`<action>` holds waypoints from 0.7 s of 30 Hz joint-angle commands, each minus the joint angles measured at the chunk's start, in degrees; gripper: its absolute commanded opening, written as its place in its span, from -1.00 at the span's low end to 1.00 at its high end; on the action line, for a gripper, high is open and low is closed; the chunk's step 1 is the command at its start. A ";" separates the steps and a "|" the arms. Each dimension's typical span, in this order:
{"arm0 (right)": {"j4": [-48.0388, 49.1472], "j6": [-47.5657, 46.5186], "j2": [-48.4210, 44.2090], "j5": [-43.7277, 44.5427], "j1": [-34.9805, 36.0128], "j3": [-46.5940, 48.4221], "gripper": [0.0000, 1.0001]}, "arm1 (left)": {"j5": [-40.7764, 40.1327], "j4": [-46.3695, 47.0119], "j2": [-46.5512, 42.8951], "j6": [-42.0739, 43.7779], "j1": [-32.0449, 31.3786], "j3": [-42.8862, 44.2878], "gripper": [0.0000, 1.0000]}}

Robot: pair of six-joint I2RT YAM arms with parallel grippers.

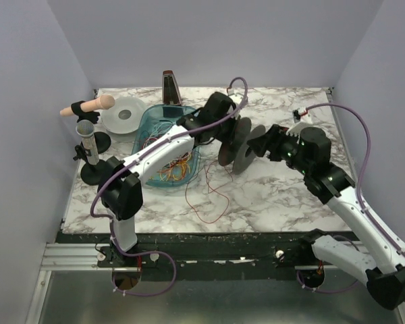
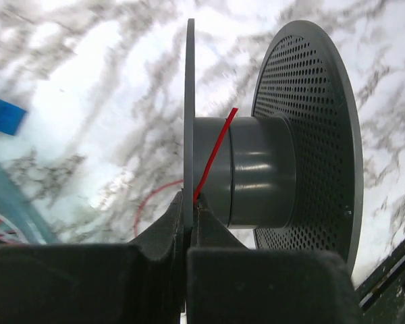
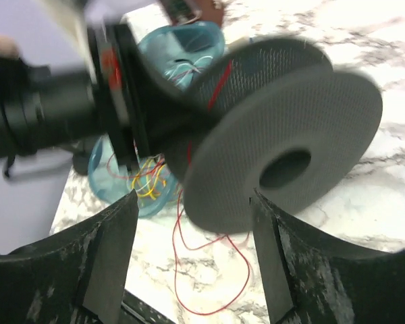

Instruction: Wrap the cables

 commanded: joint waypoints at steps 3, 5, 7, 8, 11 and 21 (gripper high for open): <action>13.26 -11.05 -10.97 -12.47 1.53 -11.87 0.52 | -2.57 -4.25 -2.71 1.65 2.42 16.42 -1.00; 16.78 -11.23 -11.77 -12.56 2.59 -16.61 0.53 | -3.53 -7.41 -2.53 2.45 2.68 22.12 -1.00; 19.94 -11.05 -10.03 -10.81 4.25 -20.05 0.64 | -4.85 -10.05 -2.53 3.15 3.03 27.75 -1.00; 20.91 -11.40 -8.62 -9.85 6.00 -21.11 0.74 | -5.12 -11.46 -2.53 3.59 3.21 30.30 -1.00; 25.21 -13.24 -2.48 -7.65 9.97 -22.52 0.88 | -7.12 -14.98 -2.45 5.95 3.47 39.17 -1.00; 33.44 -30.97 15.80 -9.66 19.37 -17.54 1.00 | -15.49 -13.32 -8.77 15.54 3.38 50.36 -1.00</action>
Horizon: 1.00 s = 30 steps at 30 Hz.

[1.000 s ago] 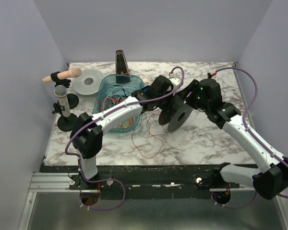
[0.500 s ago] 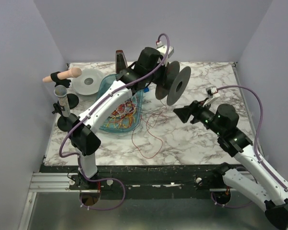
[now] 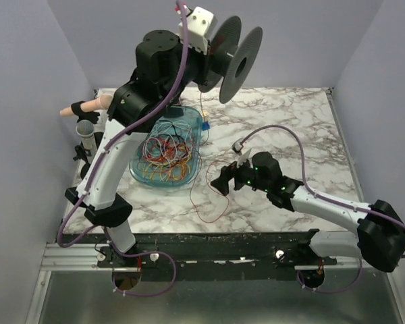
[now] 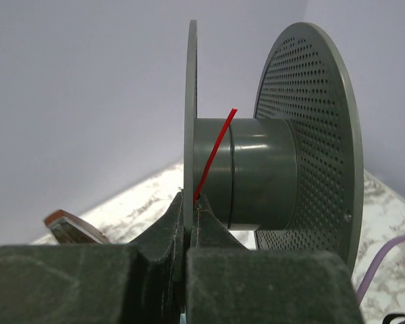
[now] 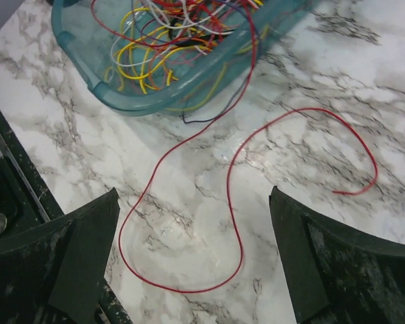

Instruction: Wrap the cables

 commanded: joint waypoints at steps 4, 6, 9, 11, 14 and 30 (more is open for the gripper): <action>-19.75 -9.73 14.33 9.36 4.56 16.10 0.94 | -7.02 1.33 -6.07 6.52 0.15 5.19 -1.00; -22.53 -10.77 16.01 12.28 6.23 15.69 0.94 | -7.54 0.45 -6.60 6.87 0.24 5.36 -1.00; -23.93 -7.37 17.94 12.89 7.12 13.31 0.92 | -7.64 -0.26 -6.51 6.96 0.94 6.33 -1.00; -27.88 -2.53 19.61 15.18 7.12 12.96 0.88 | -7.64 -0.61 -6.43 6.96 1.11 6.86 -1.00; -30.44 3.79 20.23 15.63 7.12 10.86 0.73 | -7.37 -0.96 -6.34 7.31 1.20 7.30 -1.00; -42.75 13.65 31.49 27.39 10.72 16.13 -0.82 | -5.88 -2.10 -5.90 6.35 1.55 8.18 -1.00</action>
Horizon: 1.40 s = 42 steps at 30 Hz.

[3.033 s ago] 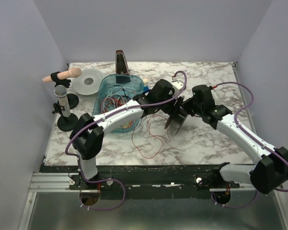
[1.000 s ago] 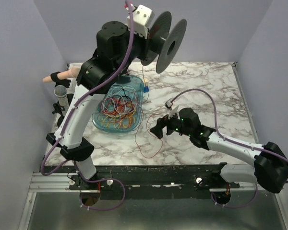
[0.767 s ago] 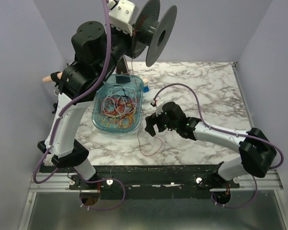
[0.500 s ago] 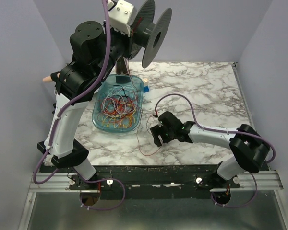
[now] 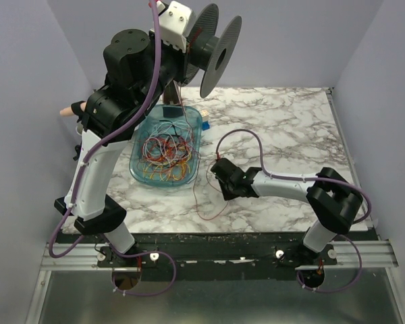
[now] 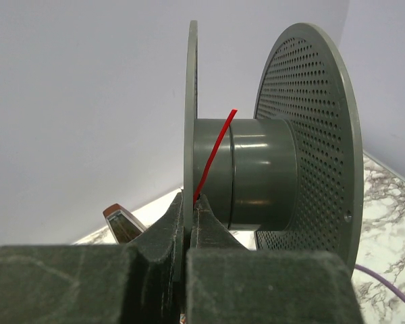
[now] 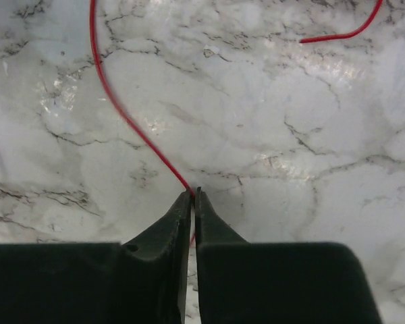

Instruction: Wrap the cables

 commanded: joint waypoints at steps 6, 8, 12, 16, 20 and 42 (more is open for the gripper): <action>-9.77 5.54 -6.69 11.63 -2.79 -6.39 -0.99 | 1.51 2.04 -1.55 -0.54 0.31 1.31 -1.00; -8.37 3.70 -10.03 10.68 -8.93 -6.21 -0.99 | 2.83 1.61 -1.73 -0.89 0.31 0.96 -1.00; -4.24 0.97 -16.62 6.29 -24.04 -6.47 -0.99 | 5.56 1.51 -2.25 -1.51 0.22 1.22 -1.00; -0.89 -3.15 -22.61 3.65 -37.32 -4.82 -0.99 | 8.54 0.38 -3.39 -0.10 -0.22 -0.09 -1.00; -0.54 -7.63 -25.87 -0.57 -48.58 2.90 -0.99 | 19.07 -3.39 -6.20 4.11 -1.97 -8.68 -1.00; -12.57 -30.24 -23.85 -21.15 -54.66 55.59 -0.89 | 22.97 -5.52 -15.88 14.33 -4.26 -54.61 -1.00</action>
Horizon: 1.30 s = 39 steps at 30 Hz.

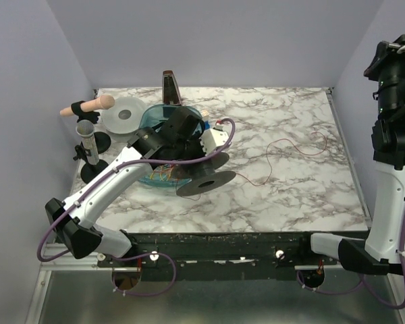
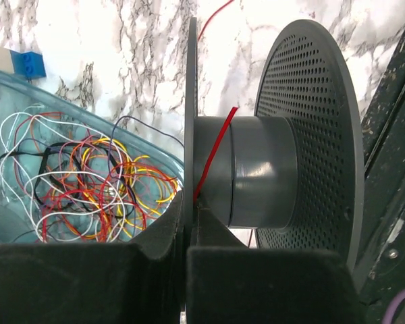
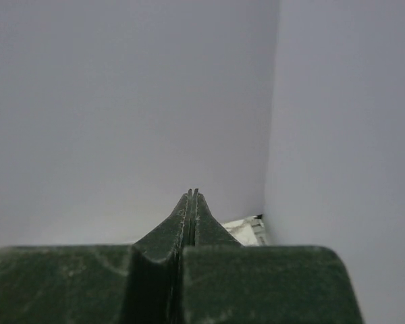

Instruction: Wrap the cables

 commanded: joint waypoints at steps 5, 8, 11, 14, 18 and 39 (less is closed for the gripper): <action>0.36 8.76 -8.18 -38.64 3.19 -26.32 -0.18 | -6.46 3.95 3.17 -15.38 0.68 15.28 -1.00; 4.50 12.55 -13.72 -35.31 8.20 -39.69 0.13 | -7.79 4.13 4.05 -18.03 0.68 20.91 -1.00; 10.46 12.13 -17.07 -42.74 13.12 -50.93 0.30 | -8.58 3.60 5.28 -20.05 0.77 27.58 -1.00; 17.84 1.44 -20.94 -44.63 25.75 -61.40 0.37 | -10.07 3.25 6.86 -21.37 0.94 33.74 -1.00; 40.57 -4.41 -23.59 -40.24 38.79 -75.82 0.47 | -11.22 2.90 8.80 -21.64 0.94 40.86 -1.00; 69.80 -9.77 11.82 -34.52 44.96 -74.97 0.89 | -13.42 4.30 8.45 -20.14 0.94 60.38 -1.00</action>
